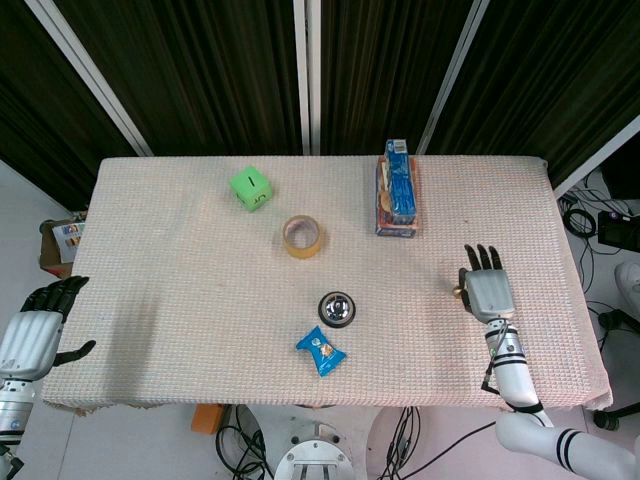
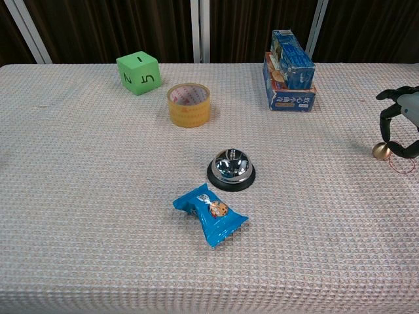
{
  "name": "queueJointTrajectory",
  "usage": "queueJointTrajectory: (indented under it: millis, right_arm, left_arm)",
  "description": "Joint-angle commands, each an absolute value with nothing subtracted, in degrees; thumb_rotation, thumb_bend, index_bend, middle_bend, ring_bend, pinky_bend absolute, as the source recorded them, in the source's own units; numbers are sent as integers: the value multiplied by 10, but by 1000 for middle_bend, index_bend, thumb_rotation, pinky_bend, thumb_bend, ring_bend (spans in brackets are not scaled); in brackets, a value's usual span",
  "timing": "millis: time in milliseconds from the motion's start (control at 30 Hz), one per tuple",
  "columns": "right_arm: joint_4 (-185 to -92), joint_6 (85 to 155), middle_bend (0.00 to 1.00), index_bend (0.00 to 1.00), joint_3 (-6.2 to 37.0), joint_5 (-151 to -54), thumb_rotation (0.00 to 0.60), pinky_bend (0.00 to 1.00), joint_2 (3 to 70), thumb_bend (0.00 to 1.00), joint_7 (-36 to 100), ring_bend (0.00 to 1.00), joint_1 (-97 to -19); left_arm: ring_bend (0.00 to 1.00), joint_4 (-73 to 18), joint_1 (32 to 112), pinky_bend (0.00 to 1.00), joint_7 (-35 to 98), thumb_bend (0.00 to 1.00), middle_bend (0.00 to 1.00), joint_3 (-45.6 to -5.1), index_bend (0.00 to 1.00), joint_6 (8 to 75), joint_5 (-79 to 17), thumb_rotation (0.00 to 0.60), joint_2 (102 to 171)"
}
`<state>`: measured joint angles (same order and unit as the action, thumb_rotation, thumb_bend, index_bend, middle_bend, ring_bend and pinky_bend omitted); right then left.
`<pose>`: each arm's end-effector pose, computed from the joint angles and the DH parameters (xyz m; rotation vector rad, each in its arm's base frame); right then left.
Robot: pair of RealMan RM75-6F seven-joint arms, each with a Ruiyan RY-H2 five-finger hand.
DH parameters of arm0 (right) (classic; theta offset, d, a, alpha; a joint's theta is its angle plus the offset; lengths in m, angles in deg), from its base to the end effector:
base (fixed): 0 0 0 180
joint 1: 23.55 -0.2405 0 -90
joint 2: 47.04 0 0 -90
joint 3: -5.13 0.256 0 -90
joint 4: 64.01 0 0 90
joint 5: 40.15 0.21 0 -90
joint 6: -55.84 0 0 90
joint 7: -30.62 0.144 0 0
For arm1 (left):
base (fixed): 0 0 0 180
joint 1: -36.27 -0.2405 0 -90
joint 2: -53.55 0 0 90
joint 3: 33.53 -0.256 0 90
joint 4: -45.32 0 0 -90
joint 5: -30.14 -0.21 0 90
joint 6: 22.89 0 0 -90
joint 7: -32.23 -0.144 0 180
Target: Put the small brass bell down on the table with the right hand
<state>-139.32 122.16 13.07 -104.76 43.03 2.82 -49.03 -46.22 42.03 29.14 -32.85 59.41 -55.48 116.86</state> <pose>-0.2762 -0.2998 0.0141 1.5744 -0.8415 0.6181 -0.3190 0.1779 0.1541 -1.4603 -0.8944 -0.7990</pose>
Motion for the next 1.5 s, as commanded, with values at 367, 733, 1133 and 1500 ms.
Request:
queueJointTrajectory:
  millis: [367,733,1133,1500]
  right_arm:
    - [-1446,1353,167,785,148,-1165,600,0,388,435,57,0,-465]
    - [-1375,1362,194,868,127,-1196,600,0,411,468,-51,0,-471]
    - [-1391,1312,196,877,119,-1153,600,0,422,453,-19,0,-458]
    - [-1358,1276,191,870,110,-1139,600,0,449,451,-29,0,-463]
  left_arm:
    - [118,-466,422,176,288,148,111,-329,114,593,-558,600,1169]
    - [118,-470,421,176,288,147,111,-329,114,594,-556,600,1164]
    - [118,-462,423,176,291,147,111,-332,114,584,-554,599,1171]
    - [118,-461,421,176,294,148,111,-332,114,588,-554,600,1170]
